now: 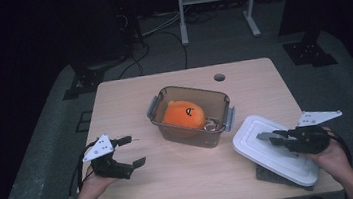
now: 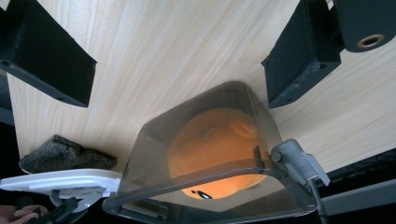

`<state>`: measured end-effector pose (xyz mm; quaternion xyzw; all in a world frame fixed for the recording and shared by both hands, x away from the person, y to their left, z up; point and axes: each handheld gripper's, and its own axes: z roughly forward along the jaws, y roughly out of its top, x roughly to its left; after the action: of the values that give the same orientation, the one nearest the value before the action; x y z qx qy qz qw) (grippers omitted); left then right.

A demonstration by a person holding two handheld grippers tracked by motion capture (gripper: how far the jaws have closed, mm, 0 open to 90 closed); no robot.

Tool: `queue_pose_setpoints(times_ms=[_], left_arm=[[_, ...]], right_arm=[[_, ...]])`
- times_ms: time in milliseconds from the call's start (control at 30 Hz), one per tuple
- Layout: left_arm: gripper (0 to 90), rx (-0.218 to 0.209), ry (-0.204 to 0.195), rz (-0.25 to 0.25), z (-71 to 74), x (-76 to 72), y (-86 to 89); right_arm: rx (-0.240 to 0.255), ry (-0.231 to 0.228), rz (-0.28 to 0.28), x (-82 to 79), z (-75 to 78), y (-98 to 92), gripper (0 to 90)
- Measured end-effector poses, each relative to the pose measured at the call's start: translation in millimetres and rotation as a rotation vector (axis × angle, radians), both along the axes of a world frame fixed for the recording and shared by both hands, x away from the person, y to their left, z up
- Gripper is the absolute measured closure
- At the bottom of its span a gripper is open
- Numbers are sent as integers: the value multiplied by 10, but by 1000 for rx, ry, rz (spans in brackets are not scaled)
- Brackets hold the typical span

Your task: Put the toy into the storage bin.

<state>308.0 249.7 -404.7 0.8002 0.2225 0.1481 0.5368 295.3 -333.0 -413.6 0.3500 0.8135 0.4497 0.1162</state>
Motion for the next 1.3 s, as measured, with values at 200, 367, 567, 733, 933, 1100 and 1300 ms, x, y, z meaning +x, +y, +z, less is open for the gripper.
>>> queue_pose_setpoints(times_ms=[200,367,567,733,933,1100,1300], left_arm=[[83,-4,-2,3,3,-2,8],[83,-2,1,0,-3,2,2],[83,-4,1,3,-1,3,7],[83,-5,0,3,0,2,15],[83,-6,0,1,1,1,15],[83,-10,4,-1,-2,-1,15],[83,-6,4,-1,-3,1,22]], right_arm=[[-4,-19,4,-63,124,-21,653],[7,-36,10,-122,259,-50,653],[-7,-57,27,-172,426,-32,653],[12,-66,45,-185,533,-13,653],[26,-70,57,-191,630,13,653],[41,-77,63,-184,748,42,653],[50,-99,92,-129,938,131,653]])
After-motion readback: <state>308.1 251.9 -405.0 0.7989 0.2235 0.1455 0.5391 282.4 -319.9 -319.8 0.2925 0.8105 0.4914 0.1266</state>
